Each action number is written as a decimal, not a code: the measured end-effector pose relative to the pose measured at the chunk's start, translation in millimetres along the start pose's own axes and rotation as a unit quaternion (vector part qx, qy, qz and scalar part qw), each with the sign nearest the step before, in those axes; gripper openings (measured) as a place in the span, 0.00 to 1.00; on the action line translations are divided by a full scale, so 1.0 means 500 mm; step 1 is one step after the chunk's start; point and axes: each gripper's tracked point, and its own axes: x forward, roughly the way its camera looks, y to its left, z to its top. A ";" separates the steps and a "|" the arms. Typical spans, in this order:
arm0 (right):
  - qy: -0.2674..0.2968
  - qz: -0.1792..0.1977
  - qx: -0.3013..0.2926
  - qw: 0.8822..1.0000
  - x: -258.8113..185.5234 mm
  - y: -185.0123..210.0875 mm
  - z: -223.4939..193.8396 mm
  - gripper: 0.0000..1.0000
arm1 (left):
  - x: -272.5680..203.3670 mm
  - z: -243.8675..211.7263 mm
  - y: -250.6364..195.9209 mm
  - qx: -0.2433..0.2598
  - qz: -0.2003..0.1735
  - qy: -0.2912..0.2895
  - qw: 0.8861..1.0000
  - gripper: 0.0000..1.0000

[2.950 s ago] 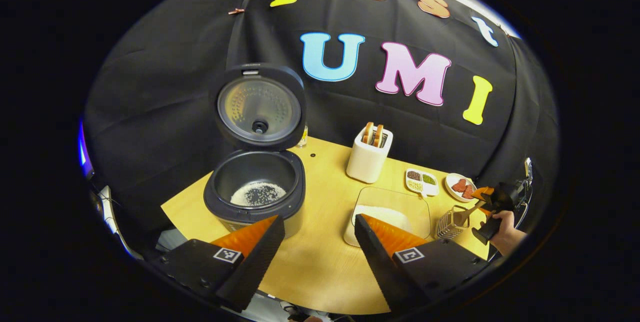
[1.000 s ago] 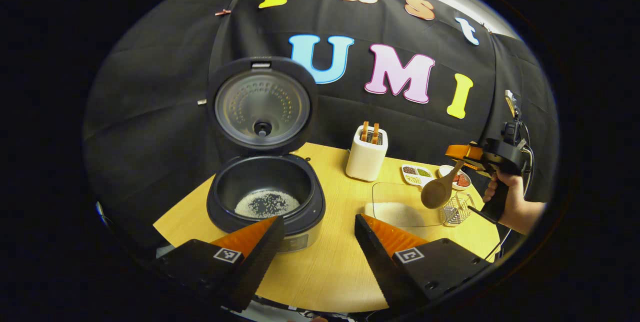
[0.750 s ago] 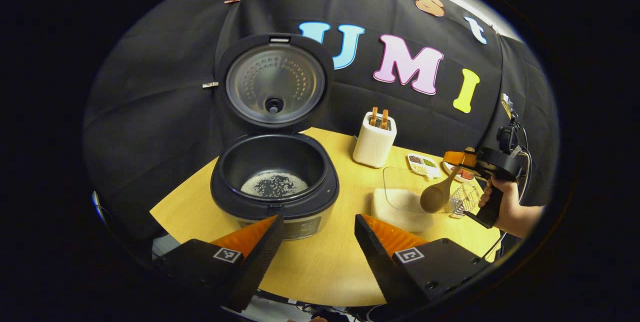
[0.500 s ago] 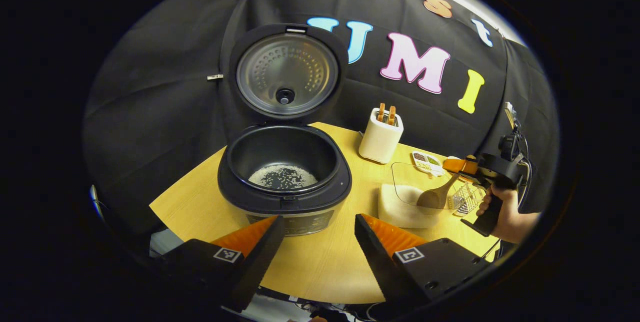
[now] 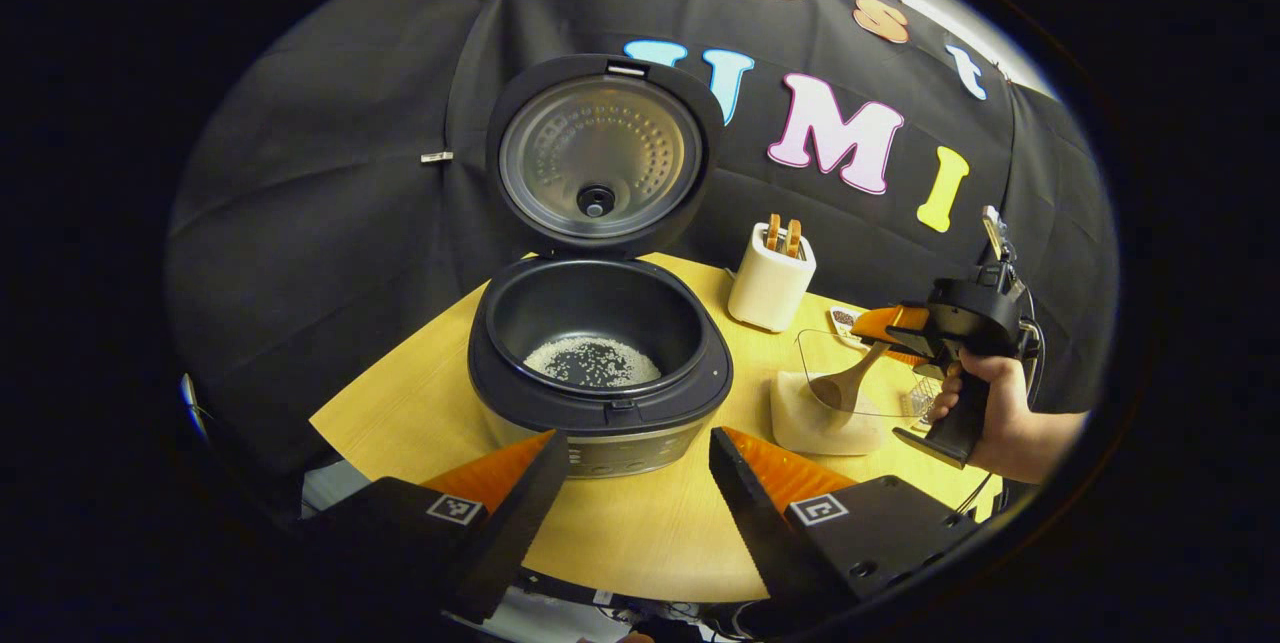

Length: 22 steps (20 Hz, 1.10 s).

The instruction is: Close the left gripper, press the button to open the rice cooker; take a wooden spoon from the chopstick holder with the right hand, scoop a spoonful of rice and pour it into the rice cooker, then put the wooden spoon back into the chopstick holder.

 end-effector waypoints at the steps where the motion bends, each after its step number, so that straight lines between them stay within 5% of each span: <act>1: 0.002 -0.003 0.010 1.000 0.001 0.005 -0.001 0.20 | -0.003 0.003 0.005 0.000 0.000 -0.001 1.000 0.96; 12: -0.004 -0.041 0.143 0.989 -0.037 -0.081 0.041 0.20 | -0.015 0.022 0.033 0.015 -0.012 -0.016 1.000 0.96; 22: -0.017 -0.049 0.315 0.948 -0.090 -0.169 0.112 0.20 | -0.023 0.042 0.011 0.022 -0.028 -0.029 0.999 0.96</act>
